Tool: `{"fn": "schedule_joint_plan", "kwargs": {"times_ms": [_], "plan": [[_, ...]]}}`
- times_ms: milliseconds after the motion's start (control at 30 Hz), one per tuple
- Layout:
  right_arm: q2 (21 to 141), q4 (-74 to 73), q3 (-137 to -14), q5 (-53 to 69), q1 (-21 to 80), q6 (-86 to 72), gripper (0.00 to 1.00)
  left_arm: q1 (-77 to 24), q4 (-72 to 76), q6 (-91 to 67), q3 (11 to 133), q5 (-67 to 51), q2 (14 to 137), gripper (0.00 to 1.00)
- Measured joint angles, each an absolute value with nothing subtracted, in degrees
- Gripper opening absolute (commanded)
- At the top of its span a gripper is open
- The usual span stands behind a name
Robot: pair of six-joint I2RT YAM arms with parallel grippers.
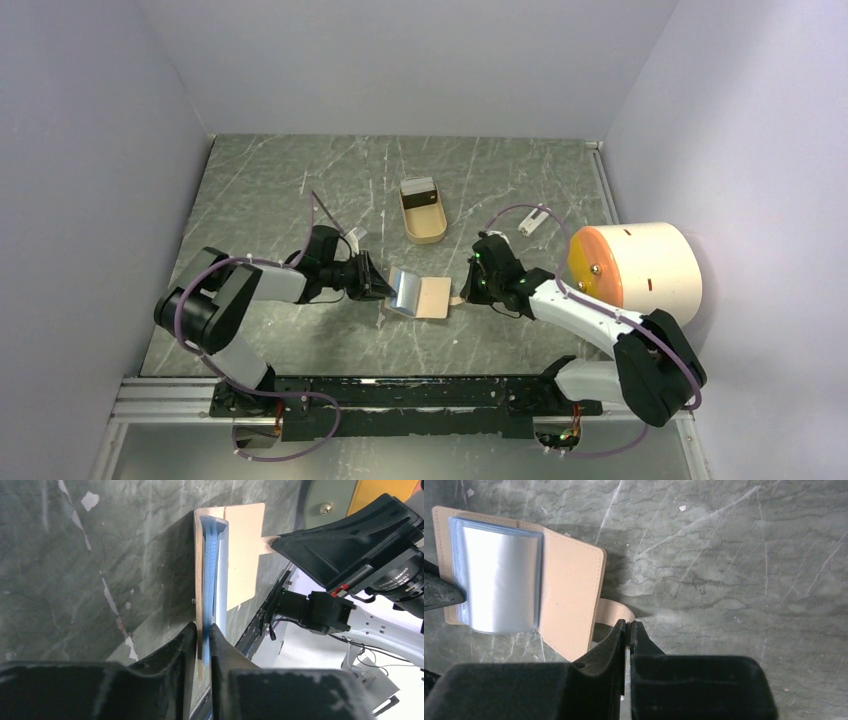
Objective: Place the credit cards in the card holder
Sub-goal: Open the card holder at the center of the board.
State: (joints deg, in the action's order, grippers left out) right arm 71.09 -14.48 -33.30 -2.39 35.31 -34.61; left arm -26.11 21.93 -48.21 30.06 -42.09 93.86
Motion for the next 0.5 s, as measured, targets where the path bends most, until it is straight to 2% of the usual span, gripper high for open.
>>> {"fn": "schedule_joint_plan", "kwargs": {"times_ms": [33,200,500], "plan": [[70.96,-14.50,-33.30,-2.35,35.31,-34.61,0.11,-26.11,22.33,-48.47,30.06,-42.33,93.82,0.10],[69.54,-16.19,-34.06,-1.87,35.31,-34.98,0.38,-26.15,22.55,-48.90,30.04,-42.92,92.23,0.09],[63.86,-19.62,-42.54,1.98,36.10,-37.34,0.66,-26.50,14.17,-47.24,29.91,-39.16,80.18,0.09]]}}
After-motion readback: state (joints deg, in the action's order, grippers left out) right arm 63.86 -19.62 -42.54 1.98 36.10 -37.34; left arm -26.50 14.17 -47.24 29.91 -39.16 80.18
